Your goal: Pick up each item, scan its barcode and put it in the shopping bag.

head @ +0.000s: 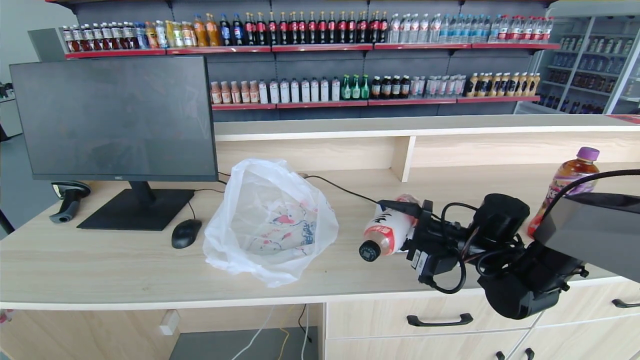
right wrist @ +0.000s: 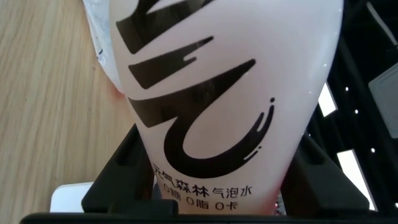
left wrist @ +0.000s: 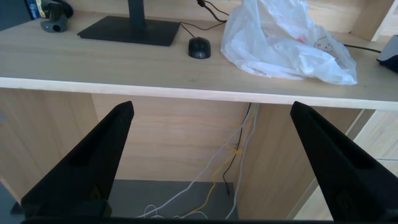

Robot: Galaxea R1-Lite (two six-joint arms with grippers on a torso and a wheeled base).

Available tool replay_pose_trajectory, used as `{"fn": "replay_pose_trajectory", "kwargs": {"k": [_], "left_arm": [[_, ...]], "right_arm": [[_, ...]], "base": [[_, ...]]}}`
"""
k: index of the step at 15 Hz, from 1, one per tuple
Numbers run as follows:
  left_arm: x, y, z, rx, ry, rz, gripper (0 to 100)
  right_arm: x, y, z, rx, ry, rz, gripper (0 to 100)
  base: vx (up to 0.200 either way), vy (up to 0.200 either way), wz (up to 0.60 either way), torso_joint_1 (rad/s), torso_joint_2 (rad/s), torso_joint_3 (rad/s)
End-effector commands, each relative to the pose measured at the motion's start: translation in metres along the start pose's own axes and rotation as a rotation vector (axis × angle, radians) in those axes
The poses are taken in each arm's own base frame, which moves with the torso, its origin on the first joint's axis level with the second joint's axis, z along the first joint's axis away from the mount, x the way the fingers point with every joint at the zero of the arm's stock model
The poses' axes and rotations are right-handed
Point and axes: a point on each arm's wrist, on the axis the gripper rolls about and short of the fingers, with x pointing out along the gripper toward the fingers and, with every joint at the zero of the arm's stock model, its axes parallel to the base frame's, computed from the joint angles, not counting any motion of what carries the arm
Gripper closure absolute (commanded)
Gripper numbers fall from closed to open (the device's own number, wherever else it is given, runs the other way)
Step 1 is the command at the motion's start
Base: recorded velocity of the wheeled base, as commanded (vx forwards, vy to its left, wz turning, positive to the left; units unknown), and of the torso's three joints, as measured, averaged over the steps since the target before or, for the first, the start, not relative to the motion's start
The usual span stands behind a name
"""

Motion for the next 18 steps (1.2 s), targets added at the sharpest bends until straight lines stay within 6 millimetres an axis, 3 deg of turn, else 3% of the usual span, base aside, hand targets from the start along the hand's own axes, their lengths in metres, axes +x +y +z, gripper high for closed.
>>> {"fn": "replay_pose_trajectory", "kwargs": {"k": [1,5,7,10,14,16,18], "left_arm": [[0.0,0.0,0.0,-0.001,-0.001,0.001,0],[0.0,0.0,0.0,-0.001,0.001,0.001,0],[0.0,0.0,0.0,-0.001,0.001,0.001,0],[0.0,0.0,0.0,-0.002,0.001,0.001,0],[0.0,0.0,0.0,-0.002,0.001,0.001,0],[0.0,0.0,0.0,-0.001,-0.001,0.001,0],[0.0,0.0,0.0,0.001,-0.001,0.001,0]], "right_arm": [[0.002,0.009,-0.003,0.015,-0.001,0.016,100],[0.001,0.002,-0.002,-0.001,-0.04,0.009,100],[0.004,-0.009,0.008,-0.021,-0.073,-0.005,100],[0.006,-0.038,0.028,-0.04,-0.115,-0.055,100],[-0.014,-0.085,0.06,-0.028,-0.139,-0.128,100],[-0.019,-0.092,0.069,0.001,-0.142,-0.138,100],[-0.025,-0.112,0.086,0.042,-0.137,-0.196,100]], "base": [[0.0,0.0,0.0,0.0,0.0,0.0],[0.0,0.0,0.0,0.0,0.0,0.0],[0.0,0.0,0.0,0.0,0.0,0.0],[0.0,0.0,0.0,0.0,0.0,0.0],[0.0,0.0,0.0,0.0,0.0,0.0],[0.0,0.0,0.0,0.0,0.0,0.0],[0.0,0.0,0.0,0.0,0.0,0.0]]}}
